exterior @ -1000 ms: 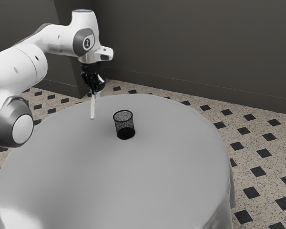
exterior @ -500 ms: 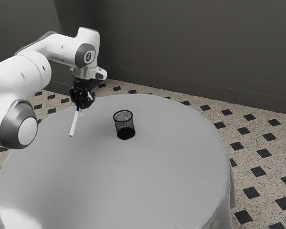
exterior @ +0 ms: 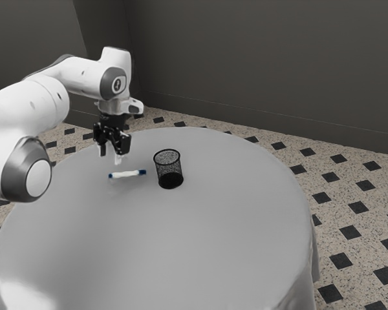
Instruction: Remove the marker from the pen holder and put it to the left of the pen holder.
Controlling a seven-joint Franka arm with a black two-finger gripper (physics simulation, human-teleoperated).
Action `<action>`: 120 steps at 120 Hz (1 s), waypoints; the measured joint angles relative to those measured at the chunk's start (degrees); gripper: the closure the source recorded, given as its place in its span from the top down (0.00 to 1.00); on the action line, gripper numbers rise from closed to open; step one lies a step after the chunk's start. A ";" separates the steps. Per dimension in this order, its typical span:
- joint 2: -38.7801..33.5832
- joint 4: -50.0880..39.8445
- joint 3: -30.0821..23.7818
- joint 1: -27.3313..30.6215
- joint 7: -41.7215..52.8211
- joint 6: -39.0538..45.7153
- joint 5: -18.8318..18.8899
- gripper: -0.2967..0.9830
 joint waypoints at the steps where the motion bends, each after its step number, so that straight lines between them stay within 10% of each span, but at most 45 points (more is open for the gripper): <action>1: -0.05 -0.02 0.00 0.09 -0.01 0.20 -0.20 0.63; 50: -6.58 -1.84 -2.45 0.62 -1.02 5.12 -4.82 0.75; 120: -33.67 -21.83 -11.69 -2.99 -10.04 7.60 -2.03 0.77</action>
